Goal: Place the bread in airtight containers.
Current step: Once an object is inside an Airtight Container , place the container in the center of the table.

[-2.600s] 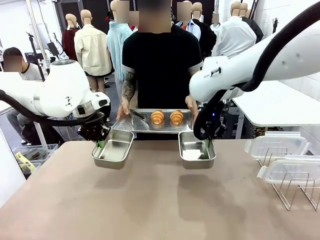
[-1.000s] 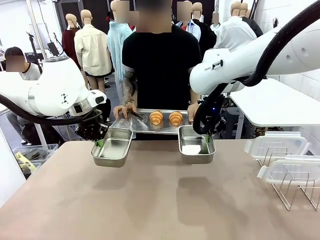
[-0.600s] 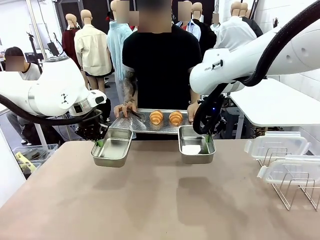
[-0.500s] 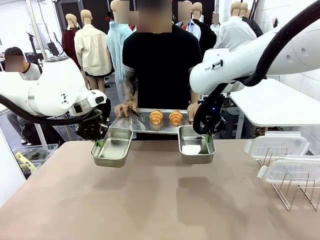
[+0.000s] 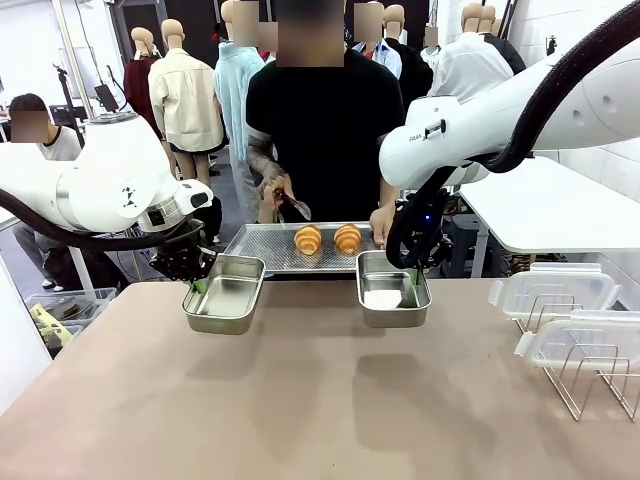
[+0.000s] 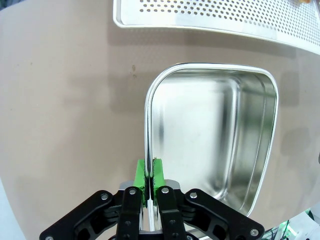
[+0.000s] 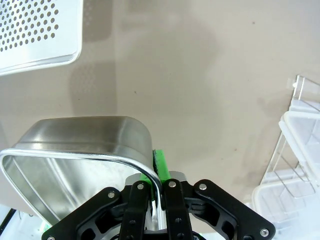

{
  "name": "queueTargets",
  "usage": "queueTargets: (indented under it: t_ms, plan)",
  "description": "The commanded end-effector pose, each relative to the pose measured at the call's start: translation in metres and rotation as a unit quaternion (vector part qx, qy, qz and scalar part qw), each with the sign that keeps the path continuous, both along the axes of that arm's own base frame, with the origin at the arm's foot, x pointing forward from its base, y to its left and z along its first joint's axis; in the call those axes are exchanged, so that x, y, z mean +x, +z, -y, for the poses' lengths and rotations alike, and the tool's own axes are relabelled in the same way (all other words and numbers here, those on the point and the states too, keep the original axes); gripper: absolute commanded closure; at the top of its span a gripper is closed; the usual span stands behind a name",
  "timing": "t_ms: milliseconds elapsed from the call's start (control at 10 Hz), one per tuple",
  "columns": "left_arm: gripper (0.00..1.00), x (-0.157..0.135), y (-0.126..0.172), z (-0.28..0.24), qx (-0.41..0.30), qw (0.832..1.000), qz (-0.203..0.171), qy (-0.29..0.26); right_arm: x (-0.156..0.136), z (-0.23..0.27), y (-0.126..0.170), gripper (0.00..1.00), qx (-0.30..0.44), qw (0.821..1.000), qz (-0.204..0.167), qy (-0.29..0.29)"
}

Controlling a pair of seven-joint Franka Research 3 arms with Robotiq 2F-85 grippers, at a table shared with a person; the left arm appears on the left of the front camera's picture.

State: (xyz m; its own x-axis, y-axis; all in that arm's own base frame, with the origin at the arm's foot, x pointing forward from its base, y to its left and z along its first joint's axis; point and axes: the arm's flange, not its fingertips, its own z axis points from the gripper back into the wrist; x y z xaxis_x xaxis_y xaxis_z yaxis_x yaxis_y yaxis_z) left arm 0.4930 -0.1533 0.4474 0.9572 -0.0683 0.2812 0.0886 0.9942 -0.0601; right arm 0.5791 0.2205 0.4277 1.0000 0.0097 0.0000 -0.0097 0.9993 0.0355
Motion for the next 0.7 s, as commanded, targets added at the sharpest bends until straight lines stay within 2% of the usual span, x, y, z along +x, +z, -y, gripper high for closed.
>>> queueTargets:
  t_ms: [0, 600]
  plan:
    - [1.0, 0.0022, 0.0042, -0.0009, 0.008, 1.0, 0.005, -0.003, -0.0033, 0.0013, 0.0021, 1.0, -0.001, 1.0, 0.004, -0.001]
    - [1.0, 0.0022, 0.0042, -0.0009, 0.008, 1.0, 0.005, -0.003, -0.0033, 0.0013, 0.0021, 1.0, -0.001, 1.0, 0.004, -0.001]
